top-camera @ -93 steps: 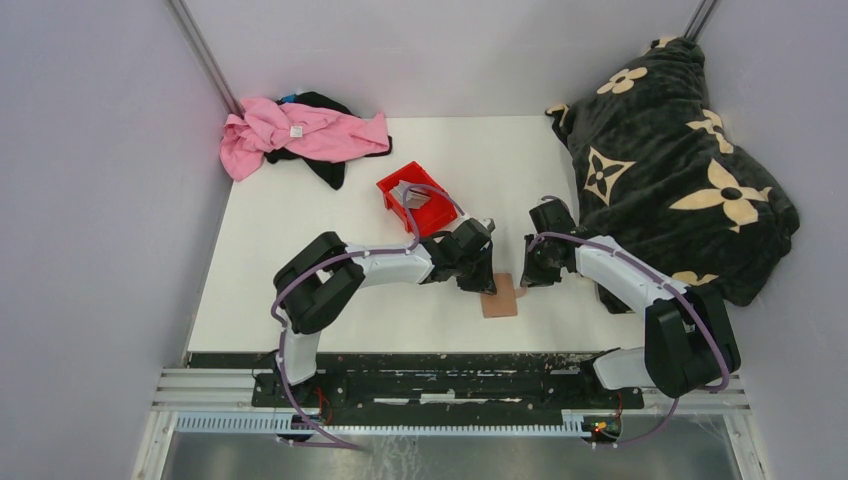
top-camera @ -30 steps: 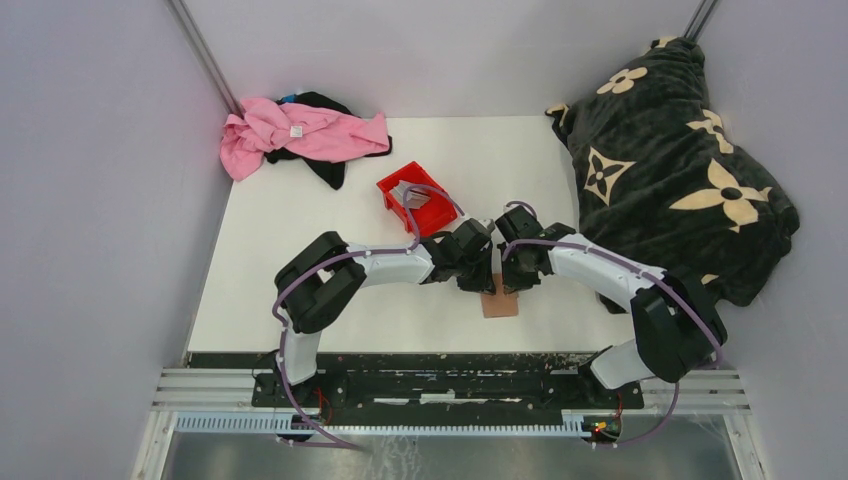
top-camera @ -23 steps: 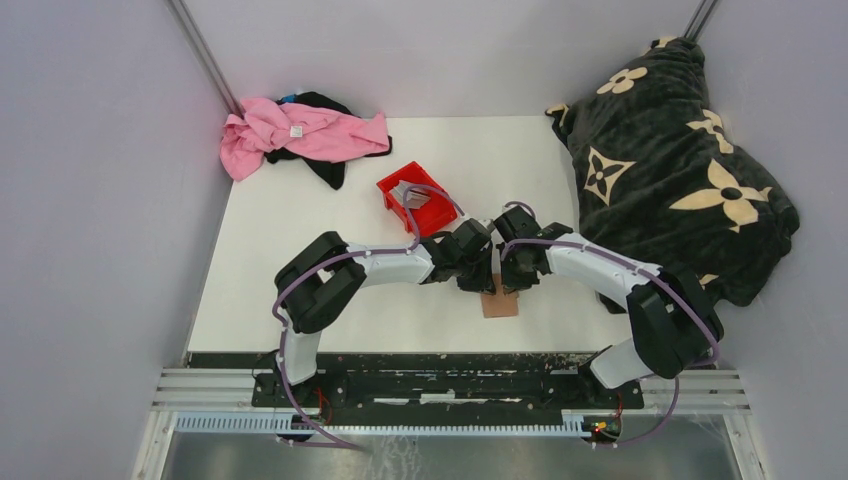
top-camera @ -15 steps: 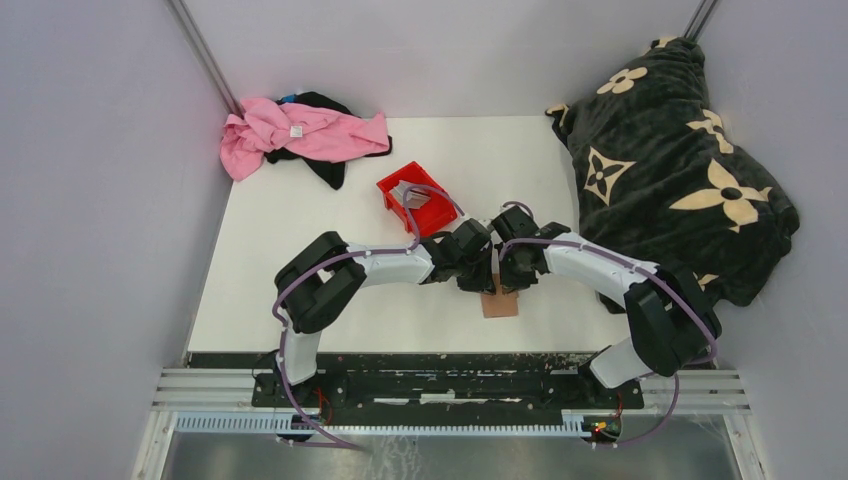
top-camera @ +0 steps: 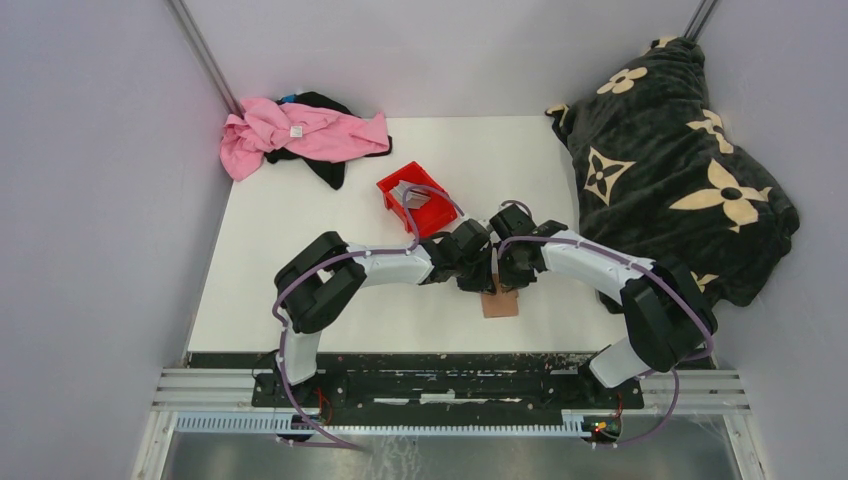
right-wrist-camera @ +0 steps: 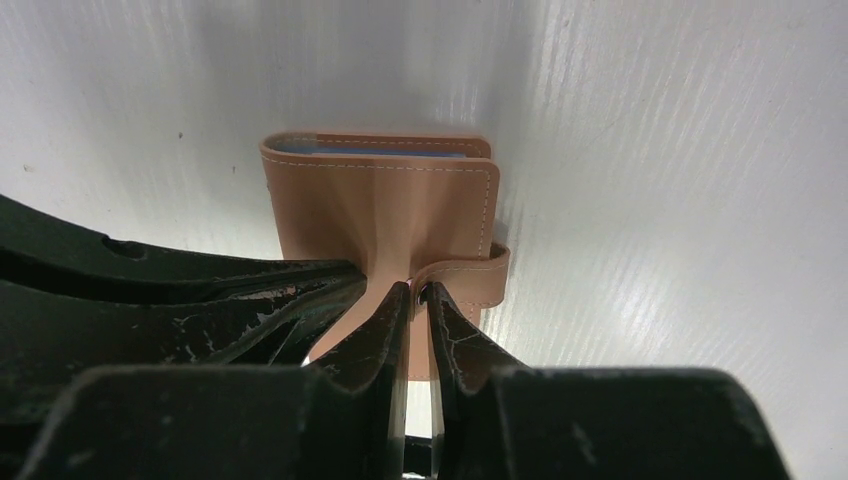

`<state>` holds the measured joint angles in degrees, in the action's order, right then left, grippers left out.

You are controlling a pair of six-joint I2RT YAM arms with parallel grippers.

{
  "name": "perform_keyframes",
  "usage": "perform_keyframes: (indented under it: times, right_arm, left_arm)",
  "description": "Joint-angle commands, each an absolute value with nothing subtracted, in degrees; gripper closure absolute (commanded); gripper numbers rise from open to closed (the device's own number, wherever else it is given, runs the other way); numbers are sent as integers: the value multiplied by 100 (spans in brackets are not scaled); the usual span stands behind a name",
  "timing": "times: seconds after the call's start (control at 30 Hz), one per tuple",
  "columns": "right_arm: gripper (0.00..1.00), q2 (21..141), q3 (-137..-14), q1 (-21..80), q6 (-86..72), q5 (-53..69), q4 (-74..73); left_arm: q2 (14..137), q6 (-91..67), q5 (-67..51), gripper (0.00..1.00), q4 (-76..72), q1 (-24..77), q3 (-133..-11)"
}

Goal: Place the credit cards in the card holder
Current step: Close the card holder at the center of the board.

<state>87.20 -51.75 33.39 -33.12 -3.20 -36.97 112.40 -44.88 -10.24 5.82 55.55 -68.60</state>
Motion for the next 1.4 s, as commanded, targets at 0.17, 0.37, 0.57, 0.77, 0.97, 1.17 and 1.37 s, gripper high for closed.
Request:
perform_keyframes:
  times: [0.17, 0.37, 0.57, 0.77, 0.97, 1.17, 1.37]
  right_arm:
    - [85, 8858, -5410, 3413, -3309, -460, -3577]
    - [85, 8897, -5399, 3469, -3330, -471, -3596]
    - [85, 8851, -5391, 3554, -3374, -532, -3673]
    - [85, 8812, -5412, 3635, -3409, -589, -3771]
    - [86, 8765, -5409, 3717, -3439, -640, -3838]
    - [86, 8714, -5448, 3806, -3474, -676, -3929]
    - [86, 8687, -5471, 3872, -3481, -738, -3973]
  left_arm:
    - [11525, -4393, -1133, 97, 744, 5625, -6547]
    - [11514, -4451, -1173, 97, 599, 5626, -6415]
    - [11497, -4495, -1173, 97, 478, 5618, -6297]
    - [11489, -4507, -1180, 97, 382, 5616, -6234]
    - [11470, -4535, -1173, 97, 287, 5623, -6157]
    - [11482, -4552, -1168, 97, 225, 5618, -6118]
    - [11475, -4570, -1158, 97, 179, 5617, -6082]
